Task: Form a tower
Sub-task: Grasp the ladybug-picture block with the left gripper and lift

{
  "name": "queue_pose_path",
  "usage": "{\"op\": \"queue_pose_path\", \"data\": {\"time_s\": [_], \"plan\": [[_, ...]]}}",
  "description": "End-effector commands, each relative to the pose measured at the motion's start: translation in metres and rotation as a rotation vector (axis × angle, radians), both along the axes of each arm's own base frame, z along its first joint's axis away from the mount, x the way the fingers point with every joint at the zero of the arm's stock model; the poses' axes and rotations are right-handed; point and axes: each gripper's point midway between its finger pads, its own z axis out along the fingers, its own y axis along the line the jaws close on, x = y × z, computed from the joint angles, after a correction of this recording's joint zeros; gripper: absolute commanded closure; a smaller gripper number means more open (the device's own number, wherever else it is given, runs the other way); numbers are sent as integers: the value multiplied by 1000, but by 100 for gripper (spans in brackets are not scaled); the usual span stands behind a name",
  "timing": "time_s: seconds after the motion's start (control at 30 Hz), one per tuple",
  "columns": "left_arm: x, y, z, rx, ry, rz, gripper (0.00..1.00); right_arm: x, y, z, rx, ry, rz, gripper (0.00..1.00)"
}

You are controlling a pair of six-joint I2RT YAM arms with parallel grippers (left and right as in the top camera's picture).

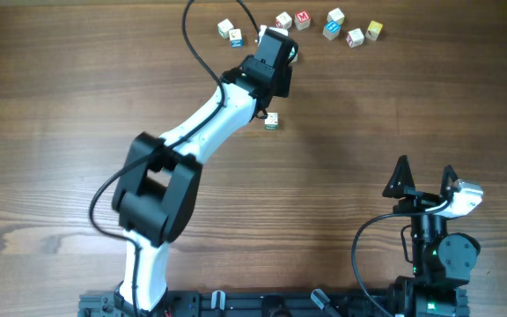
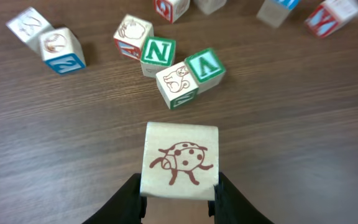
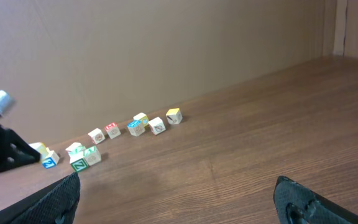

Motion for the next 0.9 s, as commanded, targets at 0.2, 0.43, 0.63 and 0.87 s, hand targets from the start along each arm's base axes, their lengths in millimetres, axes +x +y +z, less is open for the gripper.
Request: {"op": "queue_pose_path", "data": {"time_s": [0.2, 0.43, 0.63, 0.87], "plan": [[-50, -8, 21, -52, 122, 90, 74, 0, 0, 0, -13, 0, 5, 0], [-65, 1, 10, -29, 198, 133, 77, 0, 0, 0, -13, 0, 5, 0], [-76, 6, 3, 9, 242, 130, 80, 0, 0, 0, -13, 0, 5, 0], [-86, 12, -2, 7, 288, 182, 82, 0, 0, 0, -13, 0, 5, 0]]}}
